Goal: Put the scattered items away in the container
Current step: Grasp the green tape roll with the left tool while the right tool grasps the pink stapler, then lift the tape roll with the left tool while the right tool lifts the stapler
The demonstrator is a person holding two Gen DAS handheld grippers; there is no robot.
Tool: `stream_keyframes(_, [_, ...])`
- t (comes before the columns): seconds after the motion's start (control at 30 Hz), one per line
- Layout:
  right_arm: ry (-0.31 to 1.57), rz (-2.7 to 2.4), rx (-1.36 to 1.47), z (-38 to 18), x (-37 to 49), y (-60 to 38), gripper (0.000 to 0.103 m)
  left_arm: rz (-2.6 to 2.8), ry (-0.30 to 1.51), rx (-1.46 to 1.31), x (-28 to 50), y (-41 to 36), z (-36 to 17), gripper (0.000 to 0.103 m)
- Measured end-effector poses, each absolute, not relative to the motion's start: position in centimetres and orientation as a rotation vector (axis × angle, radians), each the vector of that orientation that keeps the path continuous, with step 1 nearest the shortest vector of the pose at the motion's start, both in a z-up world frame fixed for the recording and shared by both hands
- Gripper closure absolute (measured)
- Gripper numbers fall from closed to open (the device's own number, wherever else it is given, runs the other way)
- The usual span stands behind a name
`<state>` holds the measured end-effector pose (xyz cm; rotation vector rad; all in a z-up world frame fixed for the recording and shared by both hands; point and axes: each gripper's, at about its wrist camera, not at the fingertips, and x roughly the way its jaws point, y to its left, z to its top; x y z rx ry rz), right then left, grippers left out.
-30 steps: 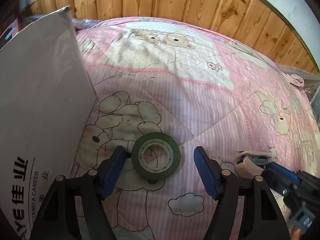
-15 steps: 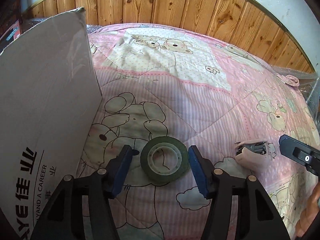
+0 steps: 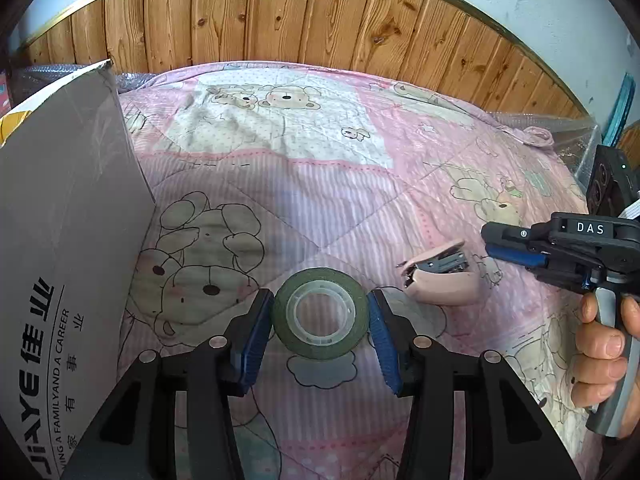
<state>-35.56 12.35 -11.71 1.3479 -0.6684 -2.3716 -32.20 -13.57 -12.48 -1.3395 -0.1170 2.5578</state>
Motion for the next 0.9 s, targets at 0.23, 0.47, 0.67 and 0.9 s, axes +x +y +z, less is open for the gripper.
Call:
stream_keyframes(0.23, [0.212,-2.361,1.237,-11.8,-32.6,2.7,0.066,2.552,-0.157,-1.371,-30.9,-14.4,-12.7,0.054])
stream_keyframes(0.47, [-1.035,-2.019,1.401,-13.9,-34.9,9.4,0.098,2.571,-0.21,-1.363,-30.5,-15.6,-12.2,0.054])
stream_keyframes(0.67, [-0.963,-2.214,1.411,-12.4,-35.7,11.3,0.083,2.548,-0.223,-1.364,-30.7,-15.3,-12.4,0.054])
stream_keyframes(0.9, [0.147,-2.364,1.133,-8.4,-30.7,-1.0,0.06,2.61,-0.27,-1.338,-30.2,-16.7,-11.8,0.054])
